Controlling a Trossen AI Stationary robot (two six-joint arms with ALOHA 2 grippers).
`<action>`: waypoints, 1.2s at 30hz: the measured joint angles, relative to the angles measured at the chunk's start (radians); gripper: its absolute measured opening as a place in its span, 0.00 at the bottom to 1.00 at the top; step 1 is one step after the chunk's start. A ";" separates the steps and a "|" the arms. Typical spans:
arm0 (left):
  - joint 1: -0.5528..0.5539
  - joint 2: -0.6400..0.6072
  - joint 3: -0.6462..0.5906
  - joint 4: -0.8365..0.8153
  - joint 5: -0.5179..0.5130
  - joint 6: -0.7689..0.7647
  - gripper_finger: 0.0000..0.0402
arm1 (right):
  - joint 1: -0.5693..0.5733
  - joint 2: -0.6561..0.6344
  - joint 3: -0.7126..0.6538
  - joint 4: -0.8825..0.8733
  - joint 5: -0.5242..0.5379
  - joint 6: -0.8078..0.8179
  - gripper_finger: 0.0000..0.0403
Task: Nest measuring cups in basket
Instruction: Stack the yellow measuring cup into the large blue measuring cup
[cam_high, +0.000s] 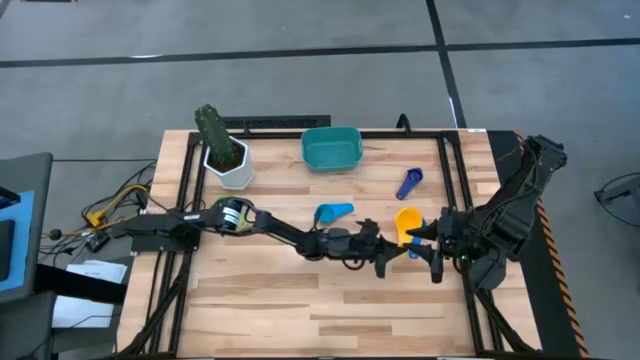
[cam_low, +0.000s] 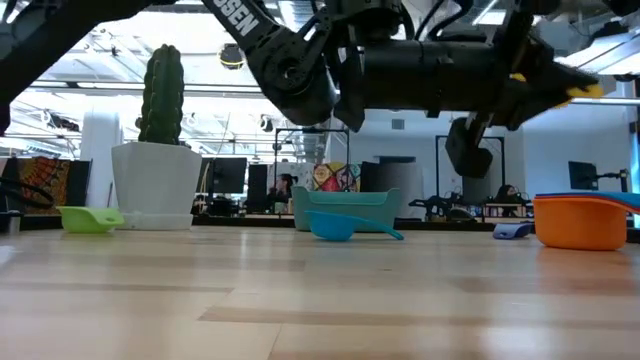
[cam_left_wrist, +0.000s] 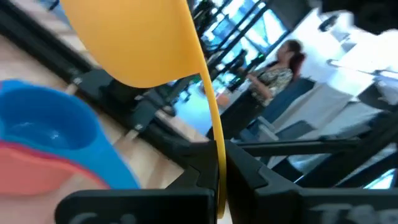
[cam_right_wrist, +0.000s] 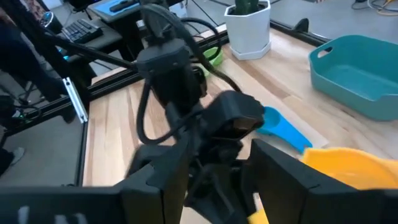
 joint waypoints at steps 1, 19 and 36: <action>0.009 0.001 0.011 -0.025 0.004 -0.013 0.00 | -0.001 0.000 0.000 0.000 0.001 0.000 0.47; 0.050 0.162 0.248 -0.168 0.146 -0.212 0.00 | -0.003 0.000 0.000 -0.001 0.020 0.016 0.46; 0.083 0.162 0.249 -0.308 0.252 -0.351 0.00 | -0.001 0.000 0.000 -0.001 0.018 0.016 0.45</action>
